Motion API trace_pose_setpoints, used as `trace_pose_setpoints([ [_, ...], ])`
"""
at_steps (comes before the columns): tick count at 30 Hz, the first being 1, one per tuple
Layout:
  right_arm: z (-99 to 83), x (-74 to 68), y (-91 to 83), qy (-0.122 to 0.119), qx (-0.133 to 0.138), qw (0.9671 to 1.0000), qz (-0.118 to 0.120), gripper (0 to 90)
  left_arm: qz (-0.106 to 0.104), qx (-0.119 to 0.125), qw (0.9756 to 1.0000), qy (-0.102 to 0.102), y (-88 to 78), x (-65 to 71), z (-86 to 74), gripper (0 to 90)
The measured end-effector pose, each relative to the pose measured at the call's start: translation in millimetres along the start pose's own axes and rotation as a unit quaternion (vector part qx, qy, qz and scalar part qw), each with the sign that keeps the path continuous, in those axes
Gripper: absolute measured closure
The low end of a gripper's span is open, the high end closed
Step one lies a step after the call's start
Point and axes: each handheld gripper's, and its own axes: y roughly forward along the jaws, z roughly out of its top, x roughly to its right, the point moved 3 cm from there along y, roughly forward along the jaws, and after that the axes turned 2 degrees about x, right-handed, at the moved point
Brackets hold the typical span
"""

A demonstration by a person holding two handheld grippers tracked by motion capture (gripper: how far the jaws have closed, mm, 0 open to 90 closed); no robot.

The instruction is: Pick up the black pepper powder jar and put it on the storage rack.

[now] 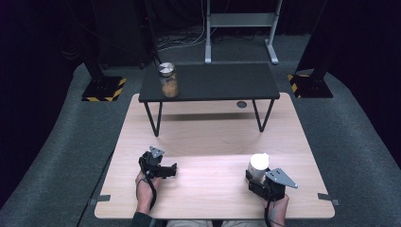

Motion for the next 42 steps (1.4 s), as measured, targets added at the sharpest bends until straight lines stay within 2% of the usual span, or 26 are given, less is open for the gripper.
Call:
trace_pose_setpoints([
  [17, -0.4, 3.6, -3.3, 0.009, 0.001, 0.9999, 0.007, 29.1, 0.000, 0.000, 1.0000, 0.000, 0.1, -0.2, 0.1, 0.3],
  [42, 6.1, 10.1, -18.4, 0.008, 0.008, 0.9999, -0.007, 29.1, -0.001, 0.000, 1.0000, 0.000, 0.1, -0.2, 0.1, 0.3],
])
